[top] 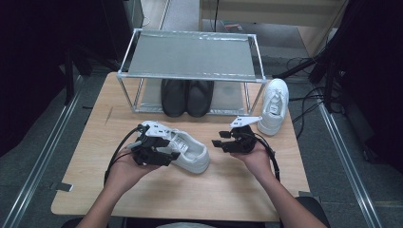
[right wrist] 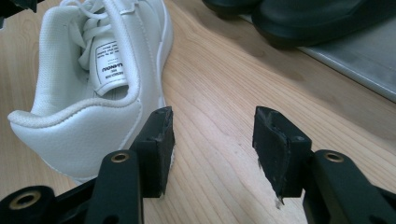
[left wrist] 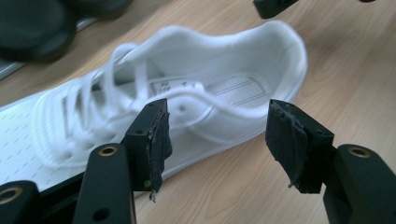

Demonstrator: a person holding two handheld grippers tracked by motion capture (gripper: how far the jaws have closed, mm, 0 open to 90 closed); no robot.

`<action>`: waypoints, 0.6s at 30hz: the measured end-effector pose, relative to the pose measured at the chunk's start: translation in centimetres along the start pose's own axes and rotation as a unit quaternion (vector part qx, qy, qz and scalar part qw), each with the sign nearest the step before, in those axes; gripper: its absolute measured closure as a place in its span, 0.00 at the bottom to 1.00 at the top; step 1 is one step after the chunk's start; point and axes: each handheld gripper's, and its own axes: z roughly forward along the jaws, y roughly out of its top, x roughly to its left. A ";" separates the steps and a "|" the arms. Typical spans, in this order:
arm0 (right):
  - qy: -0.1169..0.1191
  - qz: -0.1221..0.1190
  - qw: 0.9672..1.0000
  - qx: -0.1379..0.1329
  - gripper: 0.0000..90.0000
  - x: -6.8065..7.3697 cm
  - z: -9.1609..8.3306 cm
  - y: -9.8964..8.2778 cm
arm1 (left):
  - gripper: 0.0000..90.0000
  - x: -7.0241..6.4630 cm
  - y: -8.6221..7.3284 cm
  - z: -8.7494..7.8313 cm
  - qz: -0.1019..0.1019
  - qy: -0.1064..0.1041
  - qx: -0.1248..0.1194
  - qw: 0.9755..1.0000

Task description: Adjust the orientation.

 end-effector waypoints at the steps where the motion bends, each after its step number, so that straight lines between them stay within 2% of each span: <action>1: 0.001 -0.003 1.000 0.001 0.55 0.0 0.1 0.1 | 0.46 0.2 -0.3 -0.1 -0.005 0.002 -0.002 1.000; 5: 0.013 -0.001 1.000 0.004 0.56 0.2 0.6 0.2 | 0.52 0.9 -1.5 -0.4 -0.025 0.011 -0.003 1.000; 7: 0.015 -0.001 1.000 0.005 0.57 0.3 0.7 0.4 | 0.61 1.2 -1.9 -0.5 -0.029 0.016 -0.005 0.999; 8: 0.017 -0.003 1.000 0.005 0.58 0.4 0.8 0.4 | 0.67 1.4 -2.1 -0.5 -0.027 0.019 -0.008 0.999; 9: 0.018 -0.003 1.000 0.005 0.59 0.4 0.9 0.5 | 0.81 1.7 -2.4 -0.4 -0.027 0.022 -0.008 0.999; 10: 0.019 -0.003 1.000 0.005 0.60 0.5 1.0 0.5 | 0.89 2.0 -2.6 -0.3 -0.033 0.021 -0.007 0.999; 12: 0.024 -0.005 1.000 0.002 0.64 0.6 1.1 0.6 | 0.98 2.6 -3.0 0.0 -0.042 0.019 -0.004 0.999; 16: 0.037 0.002 0.999 0.010 0.73 1.0 1.4 0.7 | 1.00 4.2 -3.8 0.8 -0.073 0.007 -0.001 0.997; 18: 0.039 -0.004 0.999 0.013 0.77 1.2 1.6 0.8 | 1.00 4.6 -4.2 1.4 -0.082 -0.001 0.006 0.997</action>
